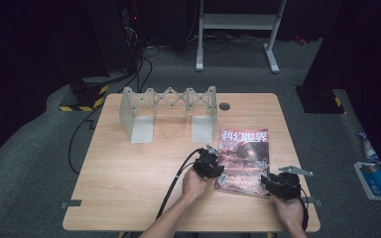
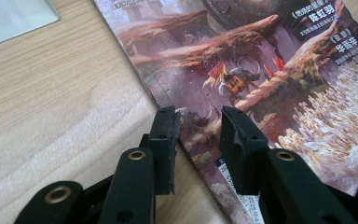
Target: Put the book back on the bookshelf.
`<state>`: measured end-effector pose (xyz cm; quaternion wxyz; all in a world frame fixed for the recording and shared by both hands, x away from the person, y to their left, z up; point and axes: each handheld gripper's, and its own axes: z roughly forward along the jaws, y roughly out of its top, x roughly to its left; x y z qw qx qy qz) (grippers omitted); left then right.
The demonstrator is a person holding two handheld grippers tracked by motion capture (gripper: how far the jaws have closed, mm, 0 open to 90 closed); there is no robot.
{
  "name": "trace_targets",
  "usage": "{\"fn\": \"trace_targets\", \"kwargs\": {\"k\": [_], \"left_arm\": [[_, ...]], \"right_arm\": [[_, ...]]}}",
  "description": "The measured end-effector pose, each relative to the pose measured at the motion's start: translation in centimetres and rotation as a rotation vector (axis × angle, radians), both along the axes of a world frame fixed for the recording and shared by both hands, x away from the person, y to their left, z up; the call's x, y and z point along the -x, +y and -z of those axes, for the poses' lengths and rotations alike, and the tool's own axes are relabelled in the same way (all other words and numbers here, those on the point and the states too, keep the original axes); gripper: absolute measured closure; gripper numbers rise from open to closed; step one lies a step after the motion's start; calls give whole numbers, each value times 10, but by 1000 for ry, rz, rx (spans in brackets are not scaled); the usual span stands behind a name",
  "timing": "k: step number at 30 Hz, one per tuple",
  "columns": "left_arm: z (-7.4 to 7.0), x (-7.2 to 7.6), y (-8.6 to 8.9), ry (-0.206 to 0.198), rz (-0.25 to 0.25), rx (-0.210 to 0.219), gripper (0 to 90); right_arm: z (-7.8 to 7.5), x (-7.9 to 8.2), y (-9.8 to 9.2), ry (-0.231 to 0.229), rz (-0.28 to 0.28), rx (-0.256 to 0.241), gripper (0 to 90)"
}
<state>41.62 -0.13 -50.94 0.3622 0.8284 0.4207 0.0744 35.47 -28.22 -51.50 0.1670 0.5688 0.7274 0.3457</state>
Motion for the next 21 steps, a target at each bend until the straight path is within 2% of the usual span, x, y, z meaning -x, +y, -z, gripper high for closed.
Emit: {"fn": "trace_targets", "kwargs": {"k": [21], "left_arm": [[2,29,14,-5,10,15,662]], "right_arm": [[0,27,10,-13,-37,14,574]]}}
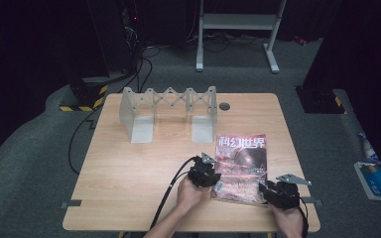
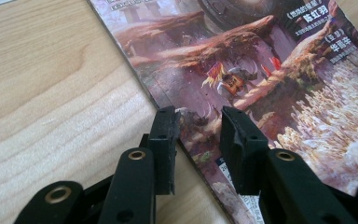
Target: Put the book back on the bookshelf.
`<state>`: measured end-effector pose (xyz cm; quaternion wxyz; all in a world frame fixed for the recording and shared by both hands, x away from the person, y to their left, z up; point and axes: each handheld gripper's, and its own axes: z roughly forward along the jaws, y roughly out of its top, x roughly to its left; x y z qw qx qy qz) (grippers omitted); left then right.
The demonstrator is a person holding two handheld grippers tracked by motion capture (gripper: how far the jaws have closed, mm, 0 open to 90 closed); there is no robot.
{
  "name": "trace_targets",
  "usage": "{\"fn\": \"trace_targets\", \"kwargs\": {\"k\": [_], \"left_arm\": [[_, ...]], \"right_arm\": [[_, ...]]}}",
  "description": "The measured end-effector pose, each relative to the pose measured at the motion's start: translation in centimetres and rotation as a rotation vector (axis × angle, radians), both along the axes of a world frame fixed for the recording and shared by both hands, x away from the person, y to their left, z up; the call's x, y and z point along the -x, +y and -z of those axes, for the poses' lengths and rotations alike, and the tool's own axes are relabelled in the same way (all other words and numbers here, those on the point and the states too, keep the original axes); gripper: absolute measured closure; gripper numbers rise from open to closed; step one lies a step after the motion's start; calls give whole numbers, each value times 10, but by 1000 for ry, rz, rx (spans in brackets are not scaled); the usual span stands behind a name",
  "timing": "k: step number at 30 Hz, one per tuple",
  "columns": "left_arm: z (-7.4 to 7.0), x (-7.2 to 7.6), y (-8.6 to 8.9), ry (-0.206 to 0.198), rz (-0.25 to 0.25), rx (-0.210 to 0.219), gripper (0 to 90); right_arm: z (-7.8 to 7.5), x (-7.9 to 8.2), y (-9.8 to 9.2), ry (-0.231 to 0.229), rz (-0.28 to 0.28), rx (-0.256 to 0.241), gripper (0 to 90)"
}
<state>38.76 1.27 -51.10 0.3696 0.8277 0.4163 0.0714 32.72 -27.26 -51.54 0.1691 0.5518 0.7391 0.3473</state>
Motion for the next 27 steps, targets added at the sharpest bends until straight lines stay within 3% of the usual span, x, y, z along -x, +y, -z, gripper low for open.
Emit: {"fn": "trace_targets", "kwargs": {"k": [14,27], "left_arm": [[1,18,7,0,16,12,662],[1,35,13,-2,20,13,662]], "right_arm": [[4,23,0,-26,-26,-25,574],[4,37,3,-24,-48,-25,575]]}}
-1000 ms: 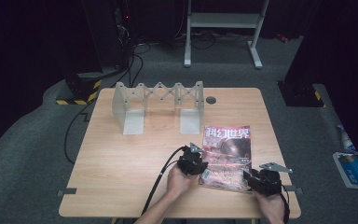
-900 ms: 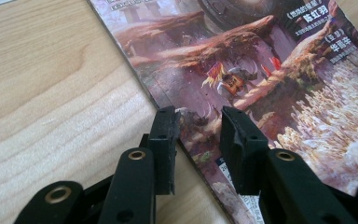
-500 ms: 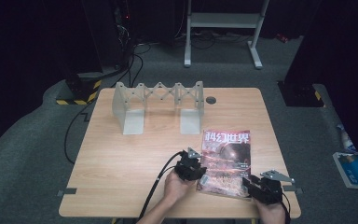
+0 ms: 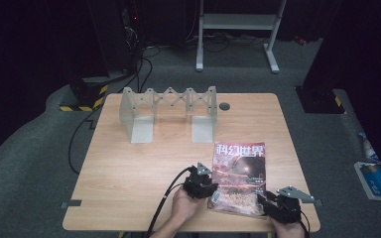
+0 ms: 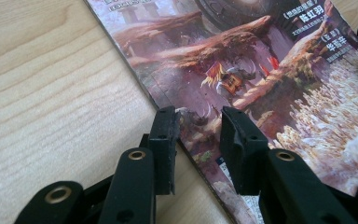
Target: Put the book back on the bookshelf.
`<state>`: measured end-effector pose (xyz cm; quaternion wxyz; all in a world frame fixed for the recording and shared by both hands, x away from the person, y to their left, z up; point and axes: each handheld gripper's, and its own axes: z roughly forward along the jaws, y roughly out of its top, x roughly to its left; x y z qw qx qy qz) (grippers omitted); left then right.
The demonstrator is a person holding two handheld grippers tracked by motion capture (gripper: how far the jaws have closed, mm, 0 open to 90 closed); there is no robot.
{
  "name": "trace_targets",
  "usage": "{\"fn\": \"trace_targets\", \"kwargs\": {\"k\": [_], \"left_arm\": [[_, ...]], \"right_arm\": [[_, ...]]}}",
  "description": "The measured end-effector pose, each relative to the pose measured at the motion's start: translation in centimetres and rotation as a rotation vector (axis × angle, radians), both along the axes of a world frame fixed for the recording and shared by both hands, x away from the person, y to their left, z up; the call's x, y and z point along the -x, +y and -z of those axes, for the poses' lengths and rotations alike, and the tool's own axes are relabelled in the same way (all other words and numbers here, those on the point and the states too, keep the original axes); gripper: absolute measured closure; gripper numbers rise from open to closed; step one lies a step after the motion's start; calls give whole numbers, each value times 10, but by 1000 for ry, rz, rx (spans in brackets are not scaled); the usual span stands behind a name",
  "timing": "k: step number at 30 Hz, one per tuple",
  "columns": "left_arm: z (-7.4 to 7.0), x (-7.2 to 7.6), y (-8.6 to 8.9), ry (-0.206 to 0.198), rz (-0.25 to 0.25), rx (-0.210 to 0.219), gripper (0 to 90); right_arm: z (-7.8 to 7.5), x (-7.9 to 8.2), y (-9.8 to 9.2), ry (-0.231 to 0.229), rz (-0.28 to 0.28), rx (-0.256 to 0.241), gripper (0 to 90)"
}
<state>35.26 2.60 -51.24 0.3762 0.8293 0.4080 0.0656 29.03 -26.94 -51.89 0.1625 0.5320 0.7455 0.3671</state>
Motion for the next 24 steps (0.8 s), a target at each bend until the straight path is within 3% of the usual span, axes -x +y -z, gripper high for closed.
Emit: {"fn": "trace_targets", "kwargs": {"k": [16,24], "left_arm": [[2,16,15,-9,-13,13,663],[4,22,28,-3,-26,41,668]], "right_arm": [[-1,6,10,9,-32,0,575],[-2,3,17,18,-68,15,575]]}}
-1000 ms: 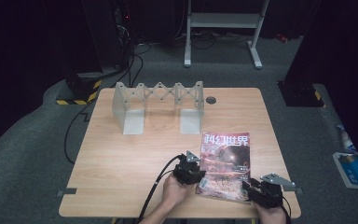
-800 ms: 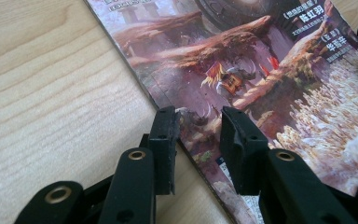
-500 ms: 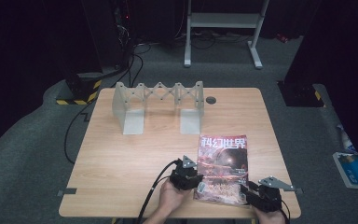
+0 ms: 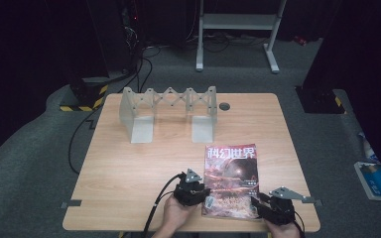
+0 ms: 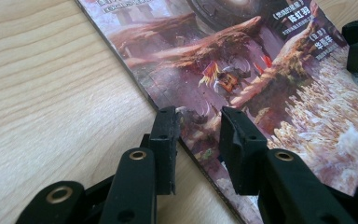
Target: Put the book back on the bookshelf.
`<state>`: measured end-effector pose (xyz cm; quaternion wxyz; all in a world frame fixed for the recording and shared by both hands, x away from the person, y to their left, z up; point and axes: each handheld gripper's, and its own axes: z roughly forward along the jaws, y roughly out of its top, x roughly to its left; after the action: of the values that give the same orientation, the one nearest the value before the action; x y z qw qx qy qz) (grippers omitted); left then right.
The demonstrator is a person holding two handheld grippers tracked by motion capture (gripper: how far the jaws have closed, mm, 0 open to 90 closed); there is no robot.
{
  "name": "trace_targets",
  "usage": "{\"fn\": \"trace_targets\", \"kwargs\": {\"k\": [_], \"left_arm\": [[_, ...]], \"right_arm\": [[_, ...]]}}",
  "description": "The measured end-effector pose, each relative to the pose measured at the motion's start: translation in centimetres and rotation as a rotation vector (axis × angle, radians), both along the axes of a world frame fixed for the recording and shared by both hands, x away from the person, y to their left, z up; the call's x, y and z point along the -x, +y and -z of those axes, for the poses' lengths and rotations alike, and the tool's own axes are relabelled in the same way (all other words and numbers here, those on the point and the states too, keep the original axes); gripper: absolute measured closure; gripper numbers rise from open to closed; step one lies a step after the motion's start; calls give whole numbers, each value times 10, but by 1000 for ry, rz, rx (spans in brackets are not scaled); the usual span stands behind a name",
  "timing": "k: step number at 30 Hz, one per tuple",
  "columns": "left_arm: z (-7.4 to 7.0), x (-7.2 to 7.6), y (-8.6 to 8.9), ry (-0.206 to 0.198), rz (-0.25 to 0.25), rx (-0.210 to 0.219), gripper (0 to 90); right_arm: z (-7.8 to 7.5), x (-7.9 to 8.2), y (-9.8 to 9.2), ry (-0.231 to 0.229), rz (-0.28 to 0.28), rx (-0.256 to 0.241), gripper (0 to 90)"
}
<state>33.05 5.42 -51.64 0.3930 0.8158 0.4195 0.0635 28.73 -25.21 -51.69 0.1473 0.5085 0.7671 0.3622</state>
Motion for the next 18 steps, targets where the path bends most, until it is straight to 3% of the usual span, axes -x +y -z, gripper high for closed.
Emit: {"fn": "trace_targets", "kwargs": {"k": [18], "left_arm": [[3,11,28,-6,-52,28,669]], "right_arm": [[0,-8,22,5,-61,-1,574]]}}
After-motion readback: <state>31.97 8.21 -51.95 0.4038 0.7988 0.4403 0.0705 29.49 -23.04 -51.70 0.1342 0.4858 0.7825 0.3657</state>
